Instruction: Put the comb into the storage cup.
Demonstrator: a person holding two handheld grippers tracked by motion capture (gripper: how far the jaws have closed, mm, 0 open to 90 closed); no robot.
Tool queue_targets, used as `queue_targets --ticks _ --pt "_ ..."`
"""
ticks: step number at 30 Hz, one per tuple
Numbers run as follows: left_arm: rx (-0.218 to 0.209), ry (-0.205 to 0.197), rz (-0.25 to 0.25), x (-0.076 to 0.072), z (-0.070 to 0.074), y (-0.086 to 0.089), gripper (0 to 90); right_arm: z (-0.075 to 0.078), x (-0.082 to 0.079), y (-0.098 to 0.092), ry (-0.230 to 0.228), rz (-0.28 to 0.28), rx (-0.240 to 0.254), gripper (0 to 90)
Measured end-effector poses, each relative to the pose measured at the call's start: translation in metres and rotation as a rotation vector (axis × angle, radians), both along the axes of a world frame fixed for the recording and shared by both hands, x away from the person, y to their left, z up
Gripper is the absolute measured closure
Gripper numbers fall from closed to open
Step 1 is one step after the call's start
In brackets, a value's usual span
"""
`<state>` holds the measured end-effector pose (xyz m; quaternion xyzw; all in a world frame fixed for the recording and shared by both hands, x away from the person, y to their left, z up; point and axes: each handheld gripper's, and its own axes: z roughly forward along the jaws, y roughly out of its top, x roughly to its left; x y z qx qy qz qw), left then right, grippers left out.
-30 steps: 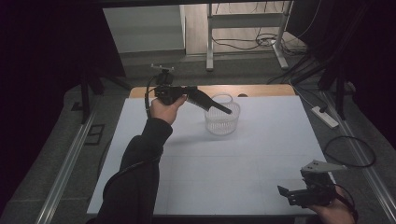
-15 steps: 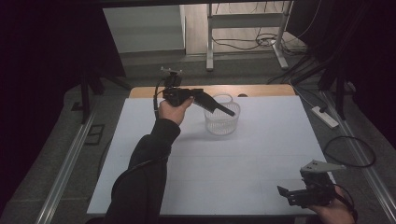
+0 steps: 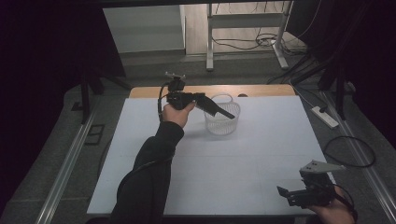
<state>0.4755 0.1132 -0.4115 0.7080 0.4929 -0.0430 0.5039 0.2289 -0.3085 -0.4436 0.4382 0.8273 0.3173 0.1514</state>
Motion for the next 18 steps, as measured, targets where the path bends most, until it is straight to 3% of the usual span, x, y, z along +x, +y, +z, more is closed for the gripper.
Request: queue_targets --ticks 18 --pt "-0.039 0.039 0.021 0.004 -0.02 0.006 84.1 0.0 0.0 0.001 0.002 0.007 -0.007 1.1"
